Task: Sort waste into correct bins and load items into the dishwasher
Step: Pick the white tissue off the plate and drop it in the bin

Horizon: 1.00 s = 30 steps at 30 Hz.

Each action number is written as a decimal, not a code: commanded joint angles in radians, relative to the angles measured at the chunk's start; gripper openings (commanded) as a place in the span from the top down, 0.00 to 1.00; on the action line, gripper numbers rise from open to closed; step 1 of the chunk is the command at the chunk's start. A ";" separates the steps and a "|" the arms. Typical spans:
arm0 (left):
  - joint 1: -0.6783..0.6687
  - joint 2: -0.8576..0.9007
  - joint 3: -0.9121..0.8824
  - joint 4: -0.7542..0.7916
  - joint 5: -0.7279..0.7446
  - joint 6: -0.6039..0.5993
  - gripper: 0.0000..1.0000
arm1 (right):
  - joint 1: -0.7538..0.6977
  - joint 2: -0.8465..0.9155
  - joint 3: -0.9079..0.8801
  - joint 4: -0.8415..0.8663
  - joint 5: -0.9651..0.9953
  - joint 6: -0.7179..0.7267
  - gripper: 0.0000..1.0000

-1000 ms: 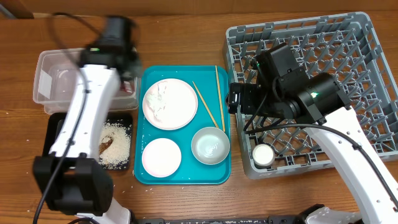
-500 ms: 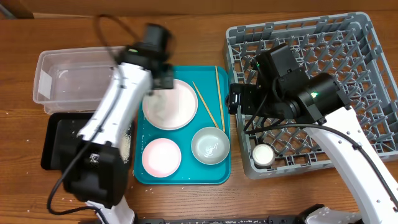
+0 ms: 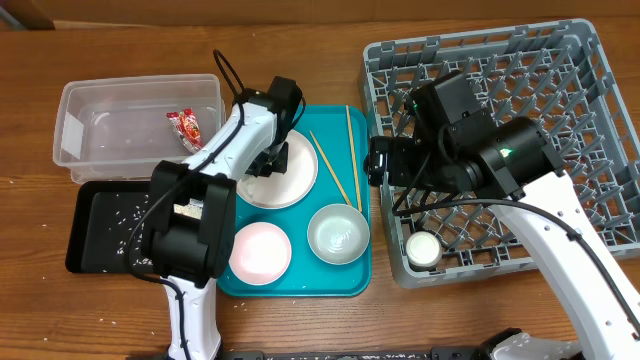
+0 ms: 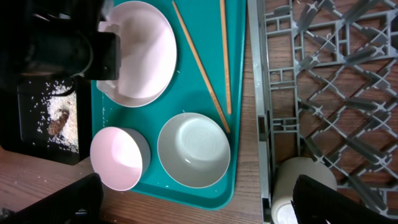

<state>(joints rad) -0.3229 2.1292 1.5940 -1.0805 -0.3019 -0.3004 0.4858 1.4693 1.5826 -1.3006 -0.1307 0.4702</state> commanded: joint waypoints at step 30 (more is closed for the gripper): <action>0.115 -0.726 0.419 -0.491 0.188 -0.010 0.00 | 0.001 -0.001 0.020 -0.011 -0.002 0.020 0.00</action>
<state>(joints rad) -0.1425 1.4754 2.0052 -1.5391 -0.1104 -0.3332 0.4858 1.4693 1.5826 -1.3128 -0.1303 0.4786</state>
